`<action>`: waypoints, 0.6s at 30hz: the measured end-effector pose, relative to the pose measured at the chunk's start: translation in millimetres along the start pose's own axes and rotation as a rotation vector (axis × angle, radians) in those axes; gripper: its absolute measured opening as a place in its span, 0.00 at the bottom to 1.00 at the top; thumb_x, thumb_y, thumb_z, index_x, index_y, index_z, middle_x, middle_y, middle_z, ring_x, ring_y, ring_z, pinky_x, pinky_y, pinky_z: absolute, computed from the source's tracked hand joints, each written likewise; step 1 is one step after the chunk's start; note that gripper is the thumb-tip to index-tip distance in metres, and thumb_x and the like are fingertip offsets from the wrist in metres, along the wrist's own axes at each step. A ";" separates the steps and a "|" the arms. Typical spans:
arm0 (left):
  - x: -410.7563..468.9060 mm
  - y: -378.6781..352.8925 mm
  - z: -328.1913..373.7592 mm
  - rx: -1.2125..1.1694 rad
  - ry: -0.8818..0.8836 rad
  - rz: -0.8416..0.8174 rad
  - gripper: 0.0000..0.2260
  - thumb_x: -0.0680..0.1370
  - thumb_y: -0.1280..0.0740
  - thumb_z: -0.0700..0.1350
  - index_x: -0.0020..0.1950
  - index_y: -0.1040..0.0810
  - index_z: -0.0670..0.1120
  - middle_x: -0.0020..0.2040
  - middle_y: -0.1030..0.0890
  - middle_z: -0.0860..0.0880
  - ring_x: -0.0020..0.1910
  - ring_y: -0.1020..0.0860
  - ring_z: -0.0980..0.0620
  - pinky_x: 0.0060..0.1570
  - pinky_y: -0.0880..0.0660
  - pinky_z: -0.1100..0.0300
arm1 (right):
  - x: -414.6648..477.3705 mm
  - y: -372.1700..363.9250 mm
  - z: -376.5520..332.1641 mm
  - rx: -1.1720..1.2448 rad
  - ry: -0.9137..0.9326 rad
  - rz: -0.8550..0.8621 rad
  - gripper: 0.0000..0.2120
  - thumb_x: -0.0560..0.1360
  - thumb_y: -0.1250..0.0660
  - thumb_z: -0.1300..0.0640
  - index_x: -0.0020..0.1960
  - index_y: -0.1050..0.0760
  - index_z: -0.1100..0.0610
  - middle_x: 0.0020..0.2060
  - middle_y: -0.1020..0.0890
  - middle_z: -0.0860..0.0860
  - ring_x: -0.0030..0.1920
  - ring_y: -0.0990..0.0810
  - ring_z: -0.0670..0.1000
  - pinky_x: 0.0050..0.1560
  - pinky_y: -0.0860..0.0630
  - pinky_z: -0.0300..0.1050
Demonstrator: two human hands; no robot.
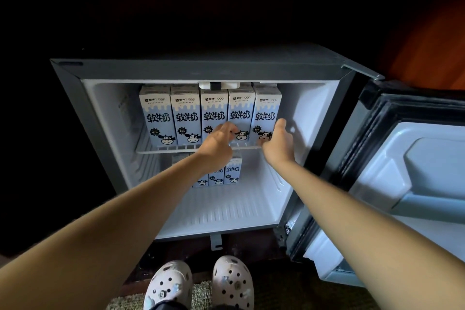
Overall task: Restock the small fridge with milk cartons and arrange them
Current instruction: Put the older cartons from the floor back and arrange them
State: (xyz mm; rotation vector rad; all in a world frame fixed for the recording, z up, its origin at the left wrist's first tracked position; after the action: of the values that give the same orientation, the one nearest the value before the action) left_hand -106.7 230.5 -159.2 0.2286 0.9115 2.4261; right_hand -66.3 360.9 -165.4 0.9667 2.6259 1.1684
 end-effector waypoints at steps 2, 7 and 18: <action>-2.2 -1.3 -0.4 -0.001 0.002 0.011 0.29 0.74 0.47 0.23 0.70 0.37 0.45 0.68 0.32 0.46 0.69 0.33 0.49 0.56 0.34 0.69 | 2.3 -0.7 -0.9 -0.023 -0.022 0.018 0.11 0.75 0.44 0.71 0.49 0.43 0.60 0.33 0.34 0.52 0.42 0.31 0.56 0.38 0.36 0.46; -16.8 -5.6 6.3 0.007 0.030 -0.011 0.32 0.74 0.46 0.25 0.74 0.42 0.47 0.72 0.37 0.46 0.69 0.33 0.43 0.58 0.29 0.61 | -1.0 -0.9 -4.2 0.042 -0.117 -0.011 0.04 0.79 0.44 0.65 0.52 0.39 0.60 0.48 0.25 0.59 0.56 0.25 0.61 0.48 0.31 0.50; -88.6 11.0 66.3 0.087 0.069 -0.008 0.18 0.79 0.46 0.33 0.68 0.35 0.43 0.61 0.27 0.42 0.34 0.30 0.55 0.24 0.33 0.68 | -92.7 79.2 -13.0 -0.064 0.020 -0.016 0.10 0.78 0.42 0.63 0.58 0.29 0.64 0.56 0.21 0.60 0.56 0.23 0.59 0.43 0.34 0.39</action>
State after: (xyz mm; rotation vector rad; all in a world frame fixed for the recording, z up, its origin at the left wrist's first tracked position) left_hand -14.6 213.3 -99.3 0.1734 1.0481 2.4026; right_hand 42.9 337.5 -114.8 0.9257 2.5892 1.2565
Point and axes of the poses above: each hand's wrist, its own x-axis towards the middle knuckle, its own y-axis out of the back of the hand, z = x × y, the point moved 3 cm from there along x, towards the middle knuckle
